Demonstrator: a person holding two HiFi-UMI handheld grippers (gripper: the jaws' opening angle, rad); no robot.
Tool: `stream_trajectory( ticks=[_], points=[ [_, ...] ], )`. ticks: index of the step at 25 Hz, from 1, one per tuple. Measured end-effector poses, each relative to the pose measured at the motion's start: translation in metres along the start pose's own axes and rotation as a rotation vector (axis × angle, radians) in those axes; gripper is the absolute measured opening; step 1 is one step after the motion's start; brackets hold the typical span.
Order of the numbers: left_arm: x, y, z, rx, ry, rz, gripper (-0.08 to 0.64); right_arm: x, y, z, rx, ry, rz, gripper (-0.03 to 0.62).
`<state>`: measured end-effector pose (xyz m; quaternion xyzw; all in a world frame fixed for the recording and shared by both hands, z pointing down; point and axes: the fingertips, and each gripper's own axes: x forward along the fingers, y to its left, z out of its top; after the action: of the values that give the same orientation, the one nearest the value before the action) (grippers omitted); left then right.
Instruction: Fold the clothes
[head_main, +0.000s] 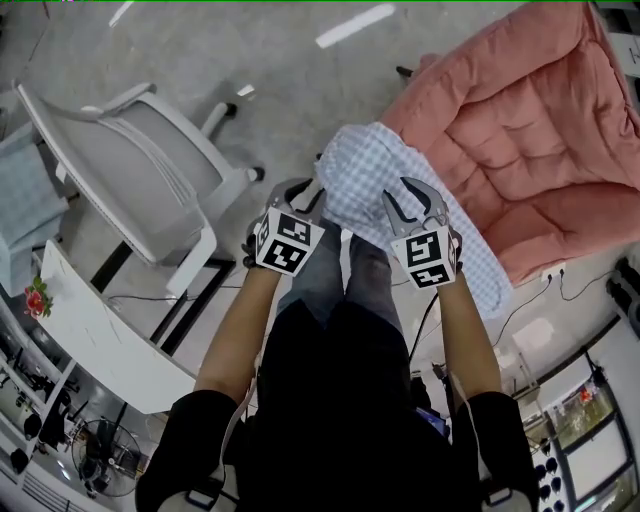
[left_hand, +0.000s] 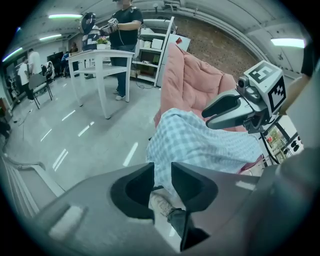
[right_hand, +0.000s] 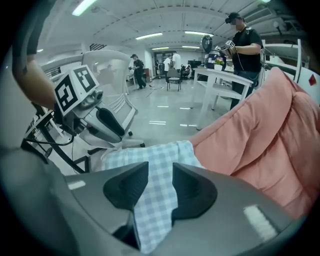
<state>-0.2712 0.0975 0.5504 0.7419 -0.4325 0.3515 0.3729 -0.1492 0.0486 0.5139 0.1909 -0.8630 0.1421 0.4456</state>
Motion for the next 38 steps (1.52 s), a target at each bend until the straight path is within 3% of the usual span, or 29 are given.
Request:
stream_trajectory(
  ticks=[11, 18, 22, 26, 29, 34, 38],
  points=[
    [0.004, -0.017, 0.019, 0.121, 0.019, -0.056, 0.131, -0.011, -0.002, -0.017, 0.104, -0.027, -0.065, 0.155],
    [0.004, -0.052, 0.048, 0.284, 0.007, -0.127, 0.191, -0.040, -0.016, -0.037, 0.222, -0.088, -0.187, 0.158],
    [0.012, -0.093, 0.062, 0.365, -0.013, -0.159, 0.224, -0.070, -0.024, -0.077, 0.300, -0.102, -0.252, 0.194],
    [0.028, -0.143, 0.073, 0.422, -0.037, -0.170, 0.327, -0.106, -0.032, -0.117, 0.369, -0.144, -0.294, 0.286],
    [0.037, -0.185, 0.079, 0.446, -0.065, -0.176, 0.364, -0.136, -0.039, -0.154, 0.404, -0.157, -0.334, 0.328],
    [0.048, -0.260, 0.076, 0.466, -0.092, -0.232, 0.383, -0.183, -0.044, -0.216, 0.471, -0.156, -0.378, 0.328],
    [0.062, -0.336, 0.064, 0.556, -0.052, -0.317, 0.383, -0.227, -0.046, -0.281, 0.577, -0.148, -0.430, 0.320]
  ],
)
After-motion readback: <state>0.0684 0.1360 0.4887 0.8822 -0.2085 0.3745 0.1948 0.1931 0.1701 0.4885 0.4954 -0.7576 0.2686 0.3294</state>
